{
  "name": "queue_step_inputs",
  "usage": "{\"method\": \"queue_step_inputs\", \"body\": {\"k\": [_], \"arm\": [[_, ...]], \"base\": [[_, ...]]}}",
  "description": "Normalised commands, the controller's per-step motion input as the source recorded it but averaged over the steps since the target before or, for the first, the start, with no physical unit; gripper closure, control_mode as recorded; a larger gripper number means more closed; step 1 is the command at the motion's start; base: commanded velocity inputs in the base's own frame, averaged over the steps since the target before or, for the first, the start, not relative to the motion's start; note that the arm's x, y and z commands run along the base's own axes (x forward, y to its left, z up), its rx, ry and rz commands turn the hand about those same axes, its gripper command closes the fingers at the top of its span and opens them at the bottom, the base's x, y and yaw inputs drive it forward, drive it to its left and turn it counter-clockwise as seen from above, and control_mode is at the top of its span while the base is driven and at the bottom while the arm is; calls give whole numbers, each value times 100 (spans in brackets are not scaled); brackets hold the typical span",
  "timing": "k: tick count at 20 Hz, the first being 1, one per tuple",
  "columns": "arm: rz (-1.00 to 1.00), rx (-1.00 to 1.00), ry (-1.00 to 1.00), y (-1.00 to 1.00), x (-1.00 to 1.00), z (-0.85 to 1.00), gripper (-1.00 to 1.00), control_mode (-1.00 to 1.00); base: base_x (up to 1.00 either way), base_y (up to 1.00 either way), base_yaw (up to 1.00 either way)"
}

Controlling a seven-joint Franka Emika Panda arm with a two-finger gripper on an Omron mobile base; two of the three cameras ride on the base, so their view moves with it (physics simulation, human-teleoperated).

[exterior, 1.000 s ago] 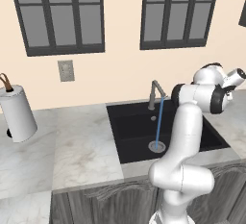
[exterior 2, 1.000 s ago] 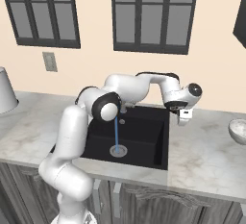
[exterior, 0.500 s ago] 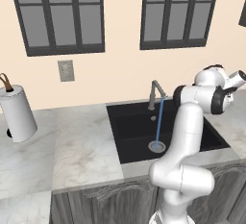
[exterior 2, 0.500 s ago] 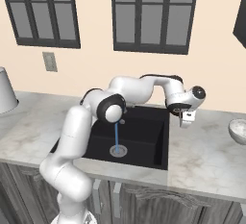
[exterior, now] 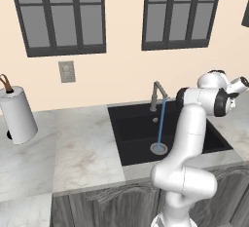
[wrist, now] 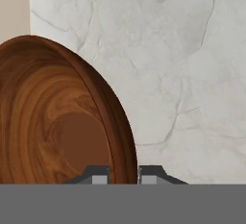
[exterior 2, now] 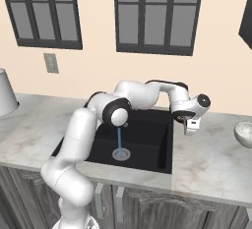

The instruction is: Rinse each bowl for a few seconds and place them down in the sink or on the counter.

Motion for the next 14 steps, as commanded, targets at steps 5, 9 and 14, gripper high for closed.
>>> {"method": "queue_step_inputs", "body": {"k": [5, 9, 14], "arm": [[0, 0, 0, -11, 2, -17, 100, -100], [1, 0, 0, -14, 7, -17, 100, -100], [1, 0, 0, -7, 7, -15, 100, -100]], "base": [[0, 0, 0], [0, 0, 0], [0, 0, 0]]}}
